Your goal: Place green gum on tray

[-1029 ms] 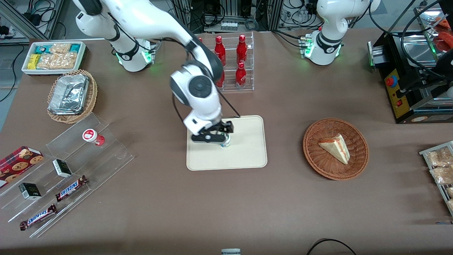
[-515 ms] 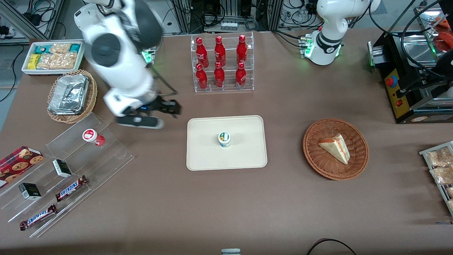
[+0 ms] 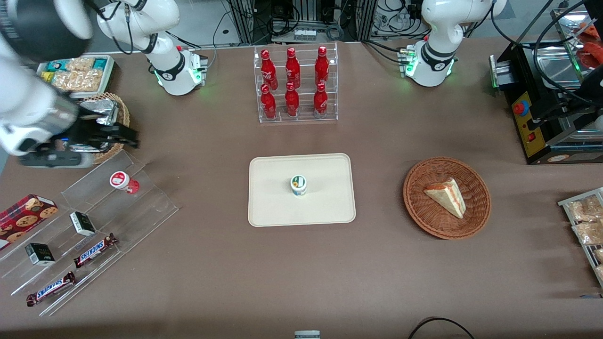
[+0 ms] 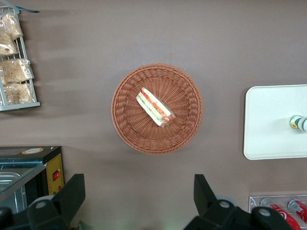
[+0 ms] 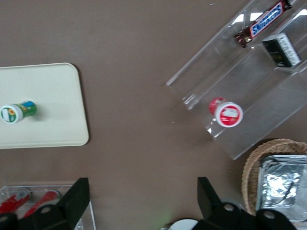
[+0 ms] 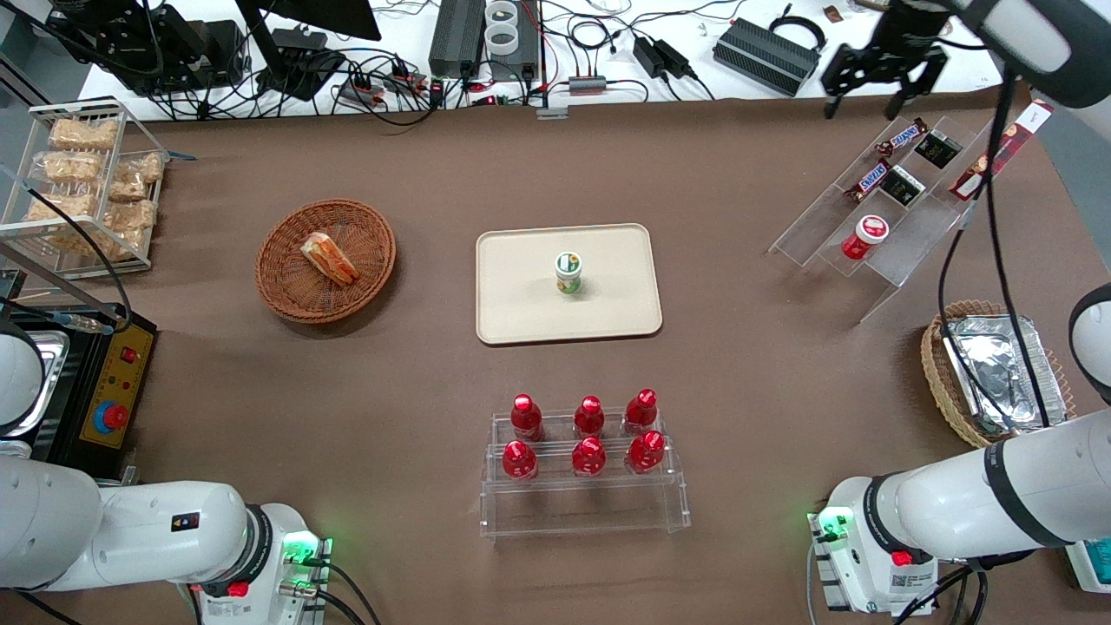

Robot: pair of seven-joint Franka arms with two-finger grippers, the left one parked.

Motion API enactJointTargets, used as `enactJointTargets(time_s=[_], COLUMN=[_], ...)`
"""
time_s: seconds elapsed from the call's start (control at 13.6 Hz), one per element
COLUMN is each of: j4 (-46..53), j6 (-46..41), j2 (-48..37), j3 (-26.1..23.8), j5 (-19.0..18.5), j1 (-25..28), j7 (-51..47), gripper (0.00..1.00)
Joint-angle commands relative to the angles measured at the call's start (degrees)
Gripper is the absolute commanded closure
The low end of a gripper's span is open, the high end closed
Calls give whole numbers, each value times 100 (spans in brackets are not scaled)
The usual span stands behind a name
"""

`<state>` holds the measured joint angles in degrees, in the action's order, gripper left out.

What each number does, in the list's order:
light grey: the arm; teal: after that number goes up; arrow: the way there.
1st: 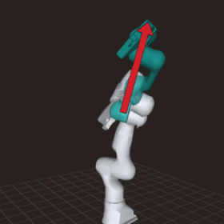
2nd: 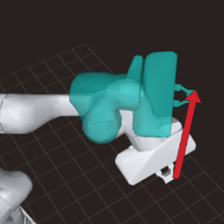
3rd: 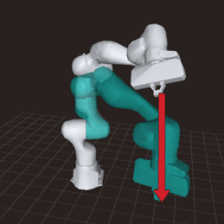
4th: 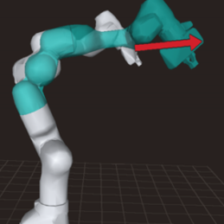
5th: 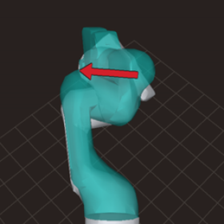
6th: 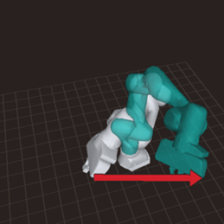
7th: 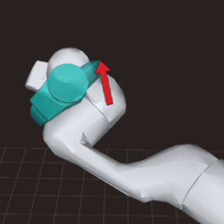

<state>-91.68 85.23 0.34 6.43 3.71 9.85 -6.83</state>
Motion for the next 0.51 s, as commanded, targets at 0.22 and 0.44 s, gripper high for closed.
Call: enactJointTargets(time_s=[0.22, 0.44], j4=[204, 204], j6=[-279, -235], j2=[-60, -7], j3=[-72, -81], j5=[-222, -195], j1=[-730, -985], j7=[270, 314], gripper=[0, 0])
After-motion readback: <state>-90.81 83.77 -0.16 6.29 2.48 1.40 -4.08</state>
